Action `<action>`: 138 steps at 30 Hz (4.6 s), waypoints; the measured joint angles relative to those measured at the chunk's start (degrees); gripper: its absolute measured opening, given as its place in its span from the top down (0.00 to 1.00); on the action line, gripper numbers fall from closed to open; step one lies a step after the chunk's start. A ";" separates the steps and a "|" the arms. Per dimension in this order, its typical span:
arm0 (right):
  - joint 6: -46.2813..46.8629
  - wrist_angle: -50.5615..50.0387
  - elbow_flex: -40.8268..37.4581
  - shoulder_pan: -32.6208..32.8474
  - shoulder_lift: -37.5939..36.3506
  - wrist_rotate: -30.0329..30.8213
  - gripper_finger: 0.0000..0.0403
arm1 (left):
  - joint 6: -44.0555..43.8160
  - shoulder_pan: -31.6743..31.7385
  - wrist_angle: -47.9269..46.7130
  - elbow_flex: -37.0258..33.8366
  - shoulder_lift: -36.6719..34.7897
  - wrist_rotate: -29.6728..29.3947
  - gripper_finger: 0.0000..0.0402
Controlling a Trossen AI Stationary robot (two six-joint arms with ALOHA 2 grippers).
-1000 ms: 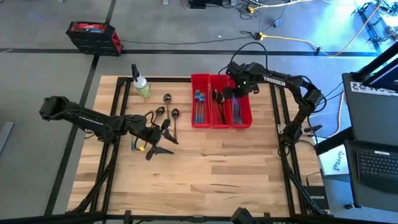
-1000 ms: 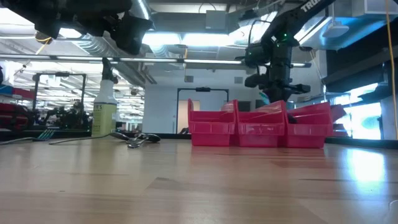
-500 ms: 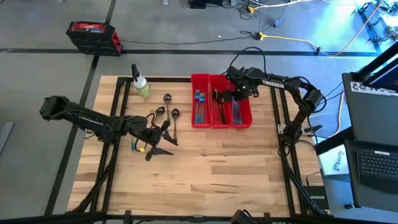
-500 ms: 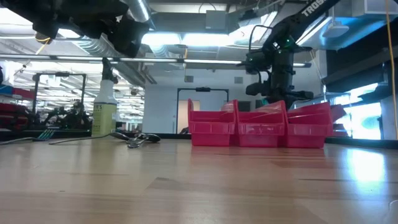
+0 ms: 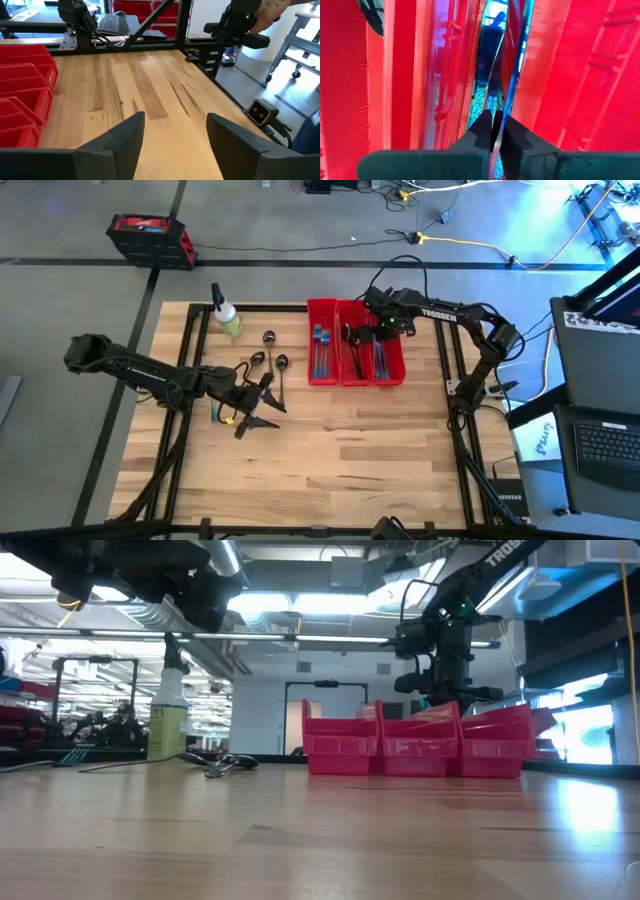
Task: Sort silverware
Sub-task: Put the blue knife into the right red silverware bin, then put the black spoon into the middle red silverware bin
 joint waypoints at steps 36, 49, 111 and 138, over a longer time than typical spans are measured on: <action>-2.46 -8.08 8.11 1.51 -9.14 3.68 0.78 | -0.20 -0.74 2.43 0.00 -0.10 0.39 0.50; -17.84 24.84 10.71 26.15 -13.00 5.72 0.78 | 3.17 -2.08 -15.77 0.00 -5.70 -10.74 0.50; -39.39 41.89 26.18 46.03 34.60 20.25 1.00 | -5.02 -1.70 -15.82 -11.56 -6.16 -18.07 1.00; -42.52 40.46 28.00 45.23 34.64 26.91 1.00 | -6.21 -1.73 -15.82 -11.56 -6.10 -20.48 1.00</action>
